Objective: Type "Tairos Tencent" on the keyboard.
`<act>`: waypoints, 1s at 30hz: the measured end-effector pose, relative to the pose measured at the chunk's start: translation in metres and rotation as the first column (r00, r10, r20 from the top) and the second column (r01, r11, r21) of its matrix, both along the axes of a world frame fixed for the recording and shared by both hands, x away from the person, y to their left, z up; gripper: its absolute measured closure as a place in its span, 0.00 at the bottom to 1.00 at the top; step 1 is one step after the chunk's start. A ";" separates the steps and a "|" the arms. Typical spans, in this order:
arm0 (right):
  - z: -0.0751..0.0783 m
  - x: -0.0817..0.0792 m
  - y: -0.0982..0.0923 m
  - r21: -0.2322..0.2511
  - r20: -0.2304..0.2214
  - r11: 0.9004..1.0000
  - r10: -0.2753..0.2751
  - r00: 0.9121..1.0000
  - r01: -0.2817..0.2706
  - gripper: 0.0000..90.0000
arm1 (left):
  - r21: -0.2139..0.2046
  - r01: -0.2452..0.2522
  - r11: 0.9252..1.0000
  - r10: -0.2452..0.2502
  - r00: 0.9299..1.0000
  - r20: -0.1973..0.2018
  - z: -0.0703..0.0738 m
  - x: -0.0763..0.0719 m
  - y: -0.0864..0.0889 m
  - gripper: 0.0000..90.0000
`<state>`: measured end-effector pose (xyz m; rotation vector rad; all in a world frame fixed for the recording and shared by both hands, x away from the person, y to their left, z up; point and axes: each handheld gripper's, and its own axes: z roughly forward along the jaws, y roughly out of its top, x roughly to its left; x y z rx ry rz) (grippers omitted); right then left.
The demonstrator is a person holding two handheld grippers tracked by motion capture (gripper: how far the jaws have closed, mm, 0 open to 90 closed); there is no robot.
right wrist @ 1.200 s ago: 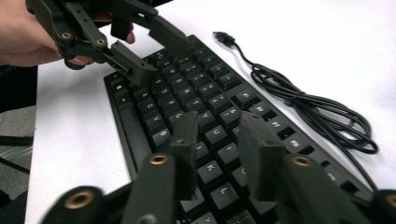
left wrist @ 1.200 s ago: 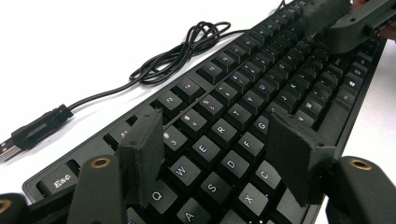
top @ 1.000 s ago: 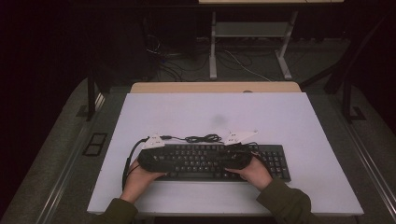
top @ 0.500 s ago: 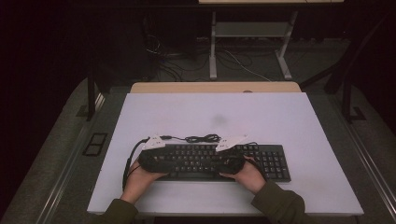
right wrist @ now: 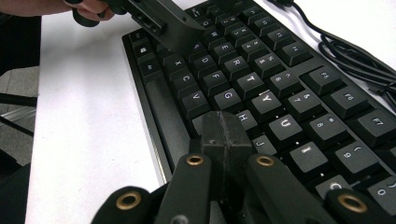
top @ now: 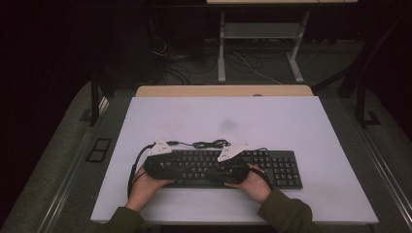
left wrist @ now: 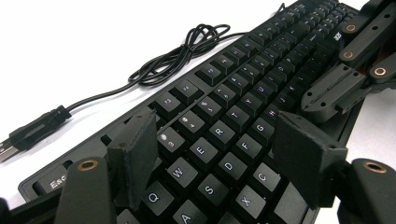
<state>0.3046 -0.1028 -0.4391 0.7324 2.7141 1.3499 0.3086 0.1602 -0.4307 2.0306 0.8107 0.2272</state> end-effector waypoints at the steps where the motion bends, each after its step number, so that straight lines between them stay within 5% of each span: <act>1: -0.001 0.000 0.000 -0.001 0.000 1.000 -0.002 1.000 0.002 0.99 | 0.001 0.000 1.000 0.000 1.000 0.001 0.000 0.000 0.000 0.34; 8: -0.003 0.000 0.002 -0.028 0.011 1.000 -0.004 1.000 0.005 0.99 | -0.001 0.004 1.000 -0.004 1.000 0.007 0.001 0.000 0.001 0.35; 22: 0.002 0.000 -0.001 0.007 0.004 1.000 -0.010 1.000 0.010 0.97 | -0.005 0.000 1.000 0.000 1.000 0.005 0.001 0.000 -0.001 0.36; 30: 0.005 0.001 -0.007 0.033 0.002 0.999 -0.010 1.000 0.010 0.80 | -0.004 0.000 1.000 0.000 1.000 0.006 0.002 0.001 -0.001 0.38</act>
